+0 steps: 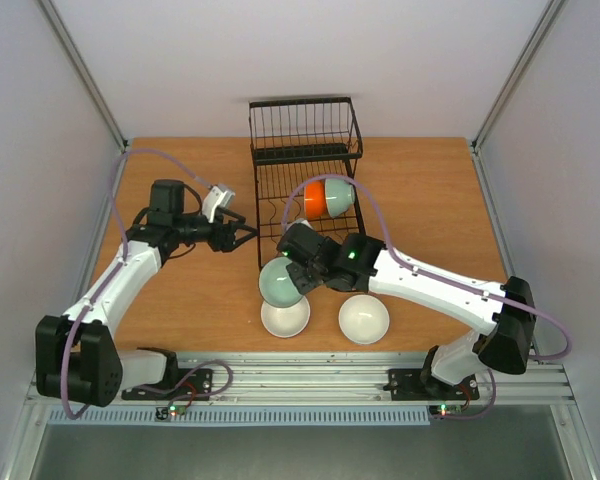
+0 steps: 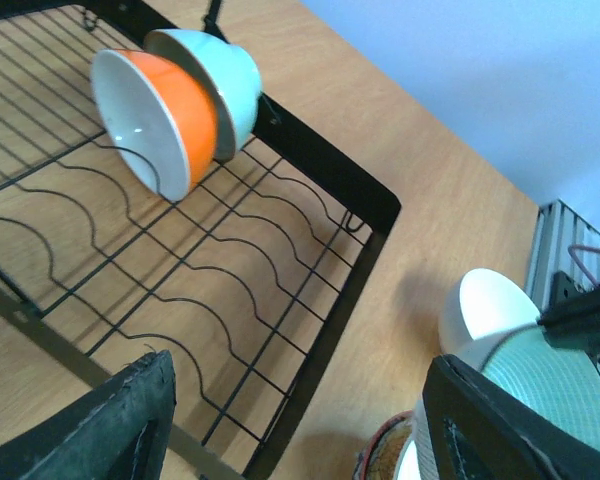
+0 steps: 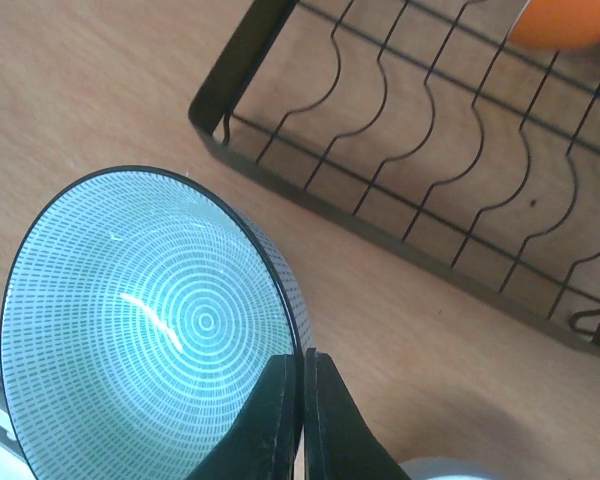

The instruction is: Load the bowls into the dish rack

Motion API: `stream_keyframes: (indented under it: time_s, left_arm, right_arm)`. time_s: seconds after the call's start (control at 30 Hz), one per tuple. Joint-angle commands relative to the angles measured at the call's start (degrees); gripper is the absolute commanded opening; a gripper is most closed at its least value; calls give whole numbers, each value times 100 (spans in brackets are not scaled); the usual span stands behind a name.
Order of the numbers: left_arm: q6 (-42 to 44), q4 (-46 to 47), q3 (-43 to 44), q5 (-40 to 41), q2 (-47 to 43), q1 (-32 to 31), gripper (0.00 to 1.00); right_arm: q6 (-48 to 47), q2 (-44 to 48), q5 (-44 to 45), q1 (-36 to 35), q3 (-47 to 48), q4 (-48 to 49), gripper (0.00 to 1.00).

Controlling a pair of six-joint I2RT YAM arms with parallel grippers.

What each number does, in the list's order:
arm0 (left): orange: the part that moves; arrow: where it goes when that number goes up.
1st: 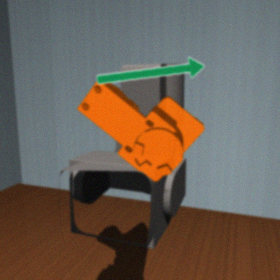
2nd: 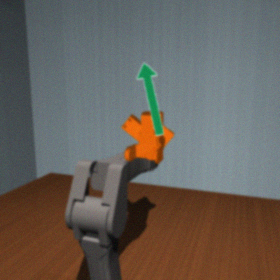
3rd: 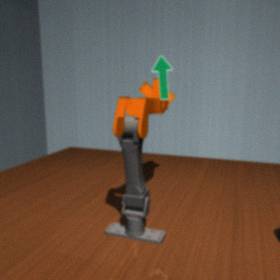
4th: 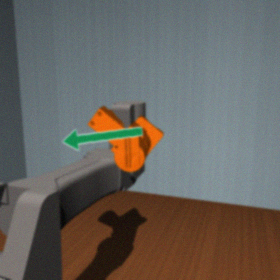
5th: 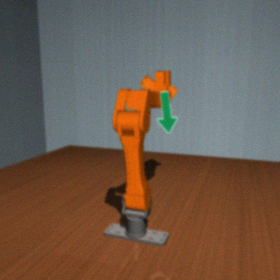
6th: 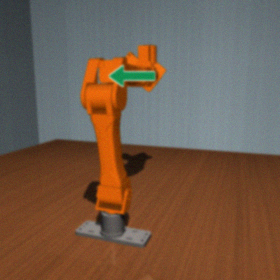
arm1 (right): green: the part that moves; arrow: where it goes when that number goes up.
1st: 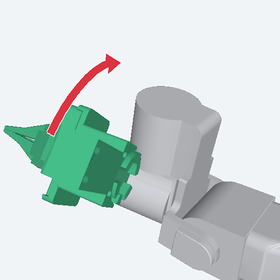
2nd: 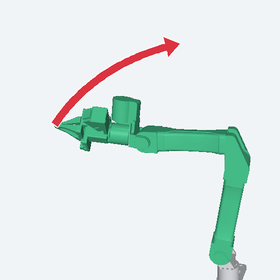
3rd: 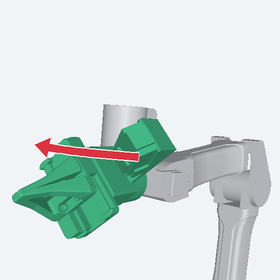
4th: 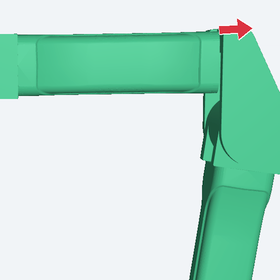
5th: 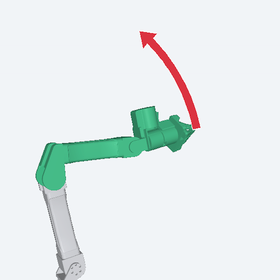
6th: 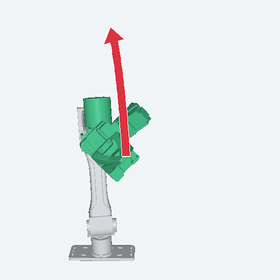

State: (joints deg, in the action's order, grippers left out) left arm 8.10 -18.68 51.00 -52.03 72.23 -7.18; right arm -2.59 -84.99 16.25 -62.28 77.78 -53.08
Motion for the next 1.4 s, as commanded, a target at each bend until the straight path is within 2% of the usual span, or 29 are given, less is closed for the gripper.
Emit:
stream_keyframes:
  time_s: [0.0,0.43,0.73,1.0,1.07,1.17,1.23,1.37]
  left_arm:
    - [396,-290,264,41,-130,-246,68]
    - [617,-580,364,-210,2,-400,66]
    - [725,-791,484,-175,257,-516,63]
    - [712,-803,522,58,353,-584,62]
    - [711,-810,530,74,361,-599,54]
    - [709,-813,546,87,383,-602,30]
    - [686,-829,566,96,413,-604,19]
    - [668,-835,577,131,450,-616,18]
  right_arm:
    - [-215,152,243,254,366,162,1]
    - [-769,-628,72,1050,1238,394,1]
    - [-969,-966,-51,1122,1801,452,1]
    - [-1024,-934,-94,1122,1872,478,1]
    - [-1031,-928,-116,1122,1873,483,1]
    - [-1041,-944,-152,1122,1870,513,1]
    - [-1035,-957,-188,1122,1868,518,1]
    - [-1024,-962,-293,1122,1834,581,1]
